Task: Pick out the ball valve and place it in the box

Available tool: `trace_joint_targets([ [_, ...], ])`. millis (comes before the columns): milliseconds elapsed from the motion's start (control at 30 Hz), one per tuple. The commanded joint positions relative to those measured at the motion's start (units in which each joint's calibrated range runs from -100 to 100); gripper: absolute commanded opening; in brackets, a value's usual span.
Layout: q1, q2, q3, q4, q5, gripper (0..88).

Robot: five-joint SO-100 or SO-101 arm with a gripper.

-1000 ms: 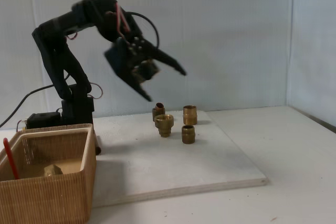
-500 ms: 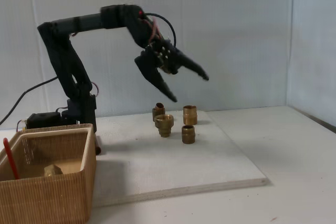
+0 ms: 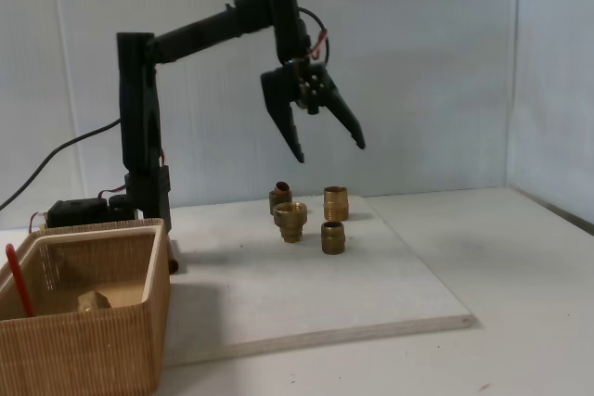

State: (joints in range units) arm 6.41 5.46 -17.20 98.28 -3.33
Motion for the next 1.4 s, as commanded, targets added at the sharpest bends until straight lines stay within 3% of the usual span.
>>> trace_joint_targets([
  [0, 0.1, 3.3, -4.9, 0.9, 0.0, 34.0],
  [533, 0.1, 6.4, -4.9, 0.9, 0.1, 33.7],
  [600, 0.1, 6.4, -4.9, 0.9, 0.1, 28.8],
  [733, -0.4, 6.4, -4.9, 0.9, 0.2, 5.8],
  [800, -1.0, 6.4, -4.9, 0.9, 0.6, 0.5],
  [1067, -2.1, -2.3, 1.1, 0.9, 0.8, 0.8],
  [1233, -5.7, -16.7, 15.2, 0.3, 0.7, 0.8],
  [1367, -7.9, -29.3, 29.7, -6.4, 0.4, 0.8],
])
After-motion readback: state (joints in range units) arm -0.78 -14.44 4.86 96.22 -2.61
